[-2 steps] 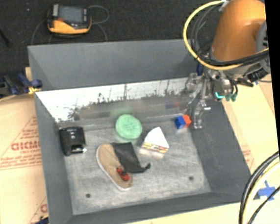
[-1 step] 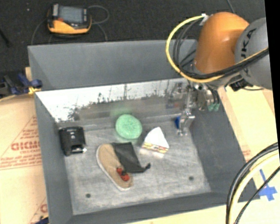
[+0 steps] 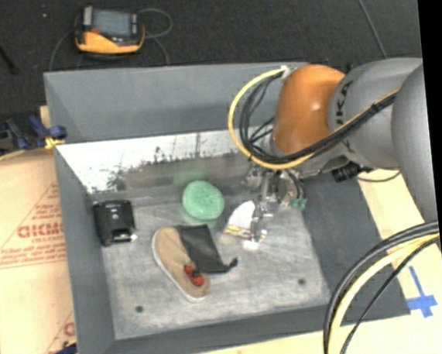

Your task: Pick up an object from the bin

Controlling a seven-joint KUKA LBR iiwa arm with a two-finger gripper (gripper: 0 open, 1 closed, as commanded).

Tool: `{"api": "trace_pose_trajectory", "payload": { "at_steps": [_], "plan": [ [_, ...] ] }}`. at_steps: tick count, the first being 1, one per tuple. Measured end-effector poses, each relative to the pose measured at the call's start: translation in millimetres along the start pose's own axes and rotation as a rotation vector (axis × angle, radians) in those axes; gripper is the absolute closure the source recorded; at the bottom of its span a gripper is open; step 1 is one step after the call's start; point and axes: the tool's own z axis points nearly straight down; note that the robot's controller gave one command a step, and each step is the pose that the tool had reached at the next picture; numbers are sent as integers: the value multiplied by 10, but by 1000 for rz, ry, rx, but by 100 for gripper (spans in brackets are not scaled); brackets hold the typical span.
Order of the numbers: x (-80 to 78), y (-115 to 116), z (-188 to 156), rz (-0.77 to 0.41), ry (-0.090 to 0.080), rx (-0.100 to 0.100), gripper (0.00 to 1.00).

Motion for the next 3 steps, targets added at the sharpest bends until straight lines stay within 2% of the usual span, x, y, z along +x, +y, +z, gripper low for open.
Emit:
{"api": "trace_pose_trajectory", "payload": {
  "at_steps": [1,3],
  "plan": [
    [352,-140,275,-110,-17,-2,100],
    [351,-139,274,-111,-17,-2,100]
  ]
}}
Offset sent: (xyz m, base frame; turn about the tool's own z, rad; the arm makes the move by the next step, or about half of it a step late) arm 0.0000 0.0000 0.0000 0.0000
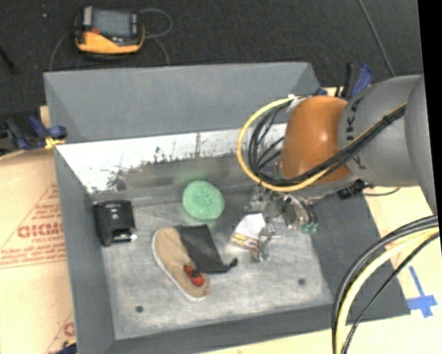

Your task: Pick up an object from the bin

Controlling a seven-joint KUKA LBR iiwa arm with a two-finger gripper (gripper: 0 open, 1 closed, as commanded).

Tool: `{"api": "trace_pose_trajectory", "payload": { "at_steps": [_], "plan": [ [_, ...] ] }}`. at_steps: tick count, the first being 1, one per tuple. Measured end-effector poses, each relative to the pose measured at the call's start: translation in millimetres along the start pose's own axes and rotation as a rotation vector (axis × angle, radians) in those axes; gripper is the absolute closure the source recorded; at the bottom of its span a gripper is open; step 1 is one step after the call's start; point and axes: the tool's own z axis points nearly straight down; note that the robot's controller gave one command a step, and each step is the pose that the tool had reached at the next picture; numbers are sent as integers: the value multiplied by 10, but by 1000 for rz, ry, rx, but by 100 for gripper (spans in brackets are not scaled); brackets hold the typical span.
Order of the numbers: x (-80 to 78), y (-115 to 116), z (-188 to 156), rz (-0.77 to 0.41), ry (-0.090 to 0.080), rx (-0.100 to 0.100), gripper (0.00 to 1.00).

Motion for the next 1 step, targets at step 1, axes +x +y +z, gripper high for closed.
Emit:
{"api": "trace_pose_trajectory", "payload": {
  "at_steps": [1],
  "plan": [
    [67,2,-116,0,23,0,100]
  ]
}}
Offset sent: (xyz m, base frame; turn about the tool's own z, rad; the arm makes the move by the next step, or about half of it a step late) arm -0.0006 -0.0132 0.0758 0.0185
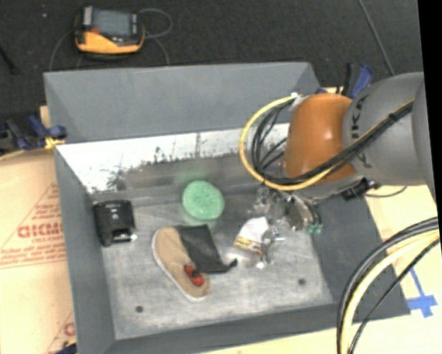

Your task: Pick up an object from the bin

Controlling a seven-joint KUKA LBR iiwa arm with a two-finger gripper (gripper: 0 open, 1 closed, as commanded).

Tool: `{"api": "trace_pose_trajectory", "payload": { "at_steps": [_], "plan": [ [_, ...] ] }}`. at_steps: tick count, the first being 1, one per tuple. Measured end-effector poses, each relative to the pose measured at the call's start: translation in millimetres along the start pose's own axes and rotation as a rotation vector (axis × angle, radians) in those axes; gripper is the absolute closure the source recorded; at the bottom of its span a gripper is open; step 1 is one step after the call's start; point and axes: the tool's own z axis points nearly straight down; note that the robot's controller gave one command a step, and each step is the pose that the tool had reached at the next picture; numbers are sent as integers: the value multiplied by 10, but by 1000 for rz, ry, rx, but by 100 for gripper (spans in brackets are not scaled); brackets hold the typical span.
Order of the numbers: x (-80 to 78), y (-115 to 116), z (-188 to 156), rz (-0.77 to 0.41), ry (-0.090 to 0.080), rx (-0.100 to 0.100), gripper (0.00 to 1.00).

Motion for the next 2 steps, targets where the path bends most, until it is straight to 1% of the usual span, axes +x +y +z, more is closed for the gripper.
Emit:
{"api": "trace_pose_trajectory", "payload": {
  "at_steps": [1,2],
  "plan": [
    [-59,-116,-617,17,0,0,100],
    [-76,-126,-716,23,-6,2,100]
  ]
}}
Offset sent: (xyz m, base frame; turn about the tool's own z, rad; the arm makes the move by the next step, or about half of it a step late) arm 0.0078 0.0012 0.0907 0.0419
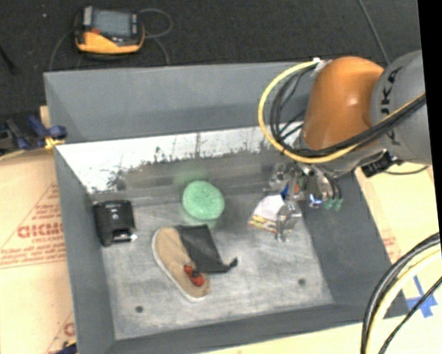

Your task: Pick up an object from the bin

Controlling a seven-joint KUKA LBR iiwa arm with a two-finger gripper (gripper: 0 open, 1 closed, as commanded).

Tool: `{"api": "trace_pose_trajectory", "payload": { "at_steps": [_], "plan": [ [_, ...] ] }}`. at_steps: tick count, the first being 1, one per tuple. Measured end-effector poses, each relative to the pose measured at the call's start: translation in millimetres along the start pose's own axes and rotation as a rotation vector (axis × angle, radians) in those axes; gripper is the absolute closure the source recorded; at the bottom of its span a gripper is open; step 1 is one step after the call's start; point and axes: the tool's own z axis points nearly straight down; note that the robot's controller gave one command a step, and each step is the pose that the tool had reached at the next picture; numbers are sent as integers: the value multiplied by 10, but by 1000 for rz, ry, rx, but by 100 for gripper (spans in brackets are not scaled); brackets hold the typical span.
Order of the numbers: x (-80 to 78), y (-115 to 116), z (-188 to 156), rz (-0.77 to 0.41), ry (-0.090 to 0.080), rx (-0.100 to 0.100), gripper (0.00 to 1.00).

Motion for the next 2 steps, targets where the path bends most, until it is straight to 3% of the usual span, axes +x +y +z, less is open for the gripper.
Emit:
{"api": "trace_pose_trajectory", "payload": {
  "at_steps": [1,2],
  "plan": [
    [0,30,-60,6,0,1,100],
    [167,171,18,-175,-5,1,100]
  ]
}}
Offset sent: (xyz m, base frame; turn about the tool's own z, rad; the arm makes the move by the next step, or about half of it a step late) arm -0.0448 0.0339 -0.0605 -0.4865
